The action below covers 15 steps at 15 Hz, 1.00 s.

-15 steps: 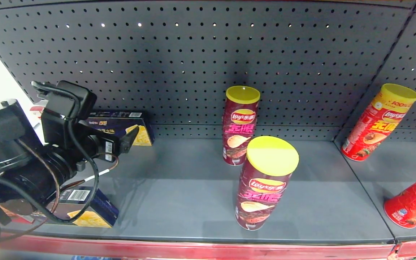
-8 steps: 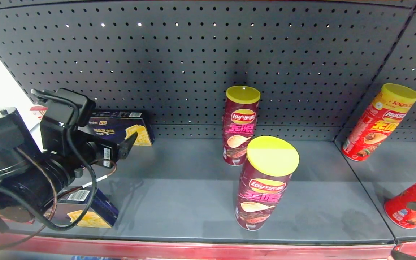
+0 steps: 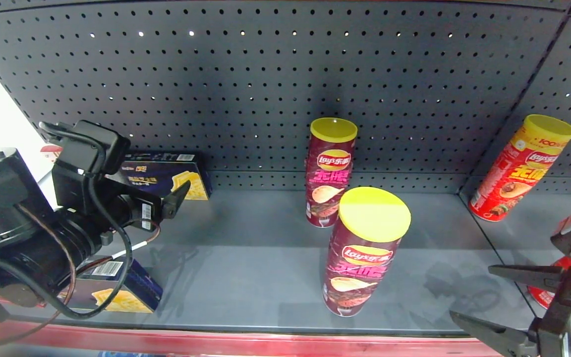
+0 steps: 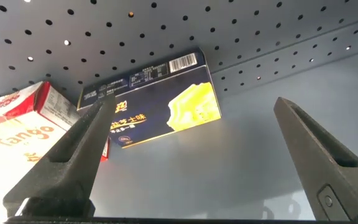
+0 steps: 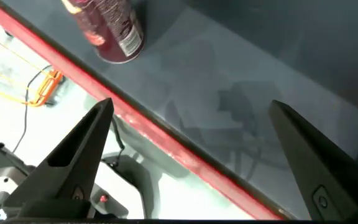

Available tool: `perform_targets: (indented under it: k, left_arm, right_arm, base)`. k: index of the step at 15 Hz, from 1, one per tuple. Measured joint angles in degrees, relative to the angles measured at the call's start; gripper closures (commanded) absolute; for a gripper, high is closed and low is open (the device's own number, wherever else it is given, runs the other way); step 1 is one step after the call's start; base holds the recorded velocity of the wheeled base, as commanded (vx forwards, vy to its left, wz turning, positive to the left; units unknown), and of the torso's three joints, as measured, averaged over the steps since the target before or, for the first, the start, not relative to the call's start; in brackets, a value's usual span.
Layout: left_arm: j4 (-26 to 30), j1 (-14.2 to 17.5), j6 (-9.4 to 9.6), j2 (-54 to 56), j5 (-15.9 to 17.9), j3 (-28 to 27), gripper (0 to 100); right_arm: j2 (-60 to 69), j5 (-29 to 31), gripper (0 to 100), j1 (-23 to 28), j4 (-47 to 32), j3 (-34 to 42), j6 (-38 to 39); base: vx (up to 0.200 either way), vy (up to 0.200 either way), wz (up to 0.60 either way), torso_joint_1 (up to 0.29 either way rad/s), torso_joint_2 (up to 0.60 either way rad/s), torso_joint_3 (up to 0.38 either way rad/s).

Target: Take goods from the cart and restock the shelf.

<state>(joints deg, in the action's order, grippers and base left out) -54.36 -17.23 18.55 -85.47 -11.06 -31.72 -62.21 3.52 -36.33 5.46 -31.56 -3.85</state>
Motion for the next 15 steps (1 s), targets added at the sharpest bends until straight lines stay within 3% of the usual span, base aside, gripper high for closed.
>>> perform_targets:
  k: [15]
  left_arm:
    - [0.00,0.00,0.00,0.50,0.02,0.38,0]
  right_arm:
    - [-16.18,0.44,0,-3.15,0.77,-11.82,-0.16]
  base:
    - [0.000,0.000,0.00,0.000,0.00,0.000]
